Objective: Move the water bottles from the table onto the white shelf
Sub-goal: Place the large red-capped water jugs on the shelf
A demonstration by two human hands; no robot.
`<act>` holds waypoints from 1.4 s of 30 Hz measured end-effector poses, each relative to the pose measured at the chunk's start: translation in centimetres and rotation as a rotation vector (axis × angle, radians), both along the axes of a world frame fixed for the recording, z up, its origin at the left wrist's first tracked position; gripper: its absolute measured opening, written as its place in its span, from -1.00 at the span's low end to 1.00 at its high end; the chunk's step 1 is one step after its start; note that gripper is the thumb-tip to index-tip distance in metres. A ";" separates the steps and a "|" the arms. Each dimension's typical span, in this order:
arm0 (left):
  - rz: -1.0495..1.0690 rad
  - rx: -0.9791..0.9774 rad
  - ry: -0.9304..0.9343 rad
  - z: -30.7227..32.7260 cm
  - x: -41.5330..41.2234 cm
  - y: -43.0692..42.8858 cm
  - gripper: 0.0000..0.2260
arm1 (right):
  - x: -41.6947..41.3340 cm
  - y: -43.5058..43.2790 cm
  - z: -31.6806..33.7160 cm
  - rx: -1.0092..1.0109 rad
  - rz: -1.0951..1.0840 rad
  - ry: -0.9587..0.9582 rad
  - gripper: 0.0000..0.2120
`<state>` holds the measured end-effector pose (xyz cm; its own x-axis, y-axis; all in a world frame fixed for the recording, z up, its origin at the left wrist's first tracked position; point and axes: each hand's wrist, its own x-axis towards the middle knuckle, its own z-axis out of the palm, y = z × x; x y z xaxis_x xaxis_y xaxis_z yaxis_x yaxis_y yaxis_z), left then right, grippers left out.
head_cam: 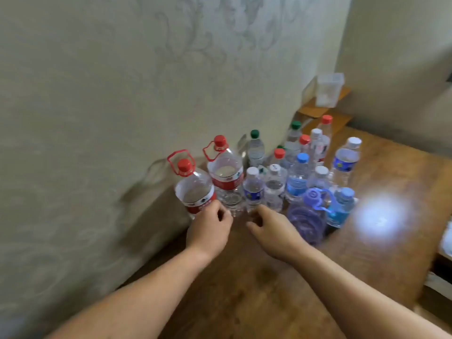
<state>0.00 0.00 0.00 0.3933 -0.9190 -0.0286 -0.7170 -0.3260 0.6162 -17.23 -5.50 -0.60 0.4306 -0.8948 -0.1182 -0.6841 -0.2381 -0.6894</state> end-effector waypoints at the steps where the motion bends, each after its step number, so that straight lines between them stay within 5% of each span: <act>1: 0.115 -0.055 0.012 -0.4 1.3 0.8 -0.76 | 2.1 -0.4 -0.3 0.021 0.015 -0.055 -0.64; 5: 0.517 -0.214 0.101 0.5 5.6 2.2 -0.82 | 9.7 -0.4 -0.3 0.054 0.063 -0.238 -0.20; 8: 0.485 -0.183 0.445 2.2 7.9 0.0 -0.28 | 13.1 -0.5 -0.7 0.087 -0.008 -0.340 0.07; 10: 0.371 -0.146 0.544 2.8 8.1 -0.8 -0.19 | 14.2 -0.7 -0.9 0.073 -0.060 -0.340 0.14; 14: 0.313 -0.122 0.540 3.2 8.1 0.1 -0.53 | 14.8 -1.1 -1.6 0.009 -0.111 -0.258 0.21; 15: 0.289 -0.110 0.506 2.9 8.4 0.6 -0.48 | 14.9 -0.9 -1.6 0.009 -0.113 -0.256 0.22; 17: 0.257 -0.106 0.511 2.5 9.2 1.9 -0.32 | 15.0 -0.1 -1.7 0.012 -0.113 -0.304 0.18; 22: 0.108 -0.061 0.573 2.2 12.3 7.2 -0.49 | 14.9 4.5 -1.3 -0.069 -0.122 -0.361 -0.03; 28: -0.123 0.033 0.445 1.4 18.0 20.5 -0.10 | 17.0 16.6 3.7 -0.098 -0.058 -0.265 -0.06; 32: -0.149 -0.009 0.417 3.0 22.0 31.2 0.07 | 21.2 26.3 7.9 0.030 0.218 -0.343 -0.43; 35: -0.115 -0.091 0.429 5.0 26.3 38.6 0.06 | 26.2 32.7 11.1 0.110 0.431 -0.384 -0.40; 39: -0.069 -0.228 0.494 8.1 32.0 47.6 0.04 | 34.1 39.9 15.9 0.135 0.770 -0.471 -0.62; 42: -0.004 -0.311 0.518 9.8 34.9 53.0 0.04 | 37.9 43.0 16.7 0.142 0.863 -0.495 -0.50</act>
<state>34.94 53.03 9.82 0.3963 -0.9165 0.0554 -0.2992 -0.0718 0.9515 20.67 37.48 16.14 0.9549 -0.2446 0.1683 0.0552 -0.4109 -0.9100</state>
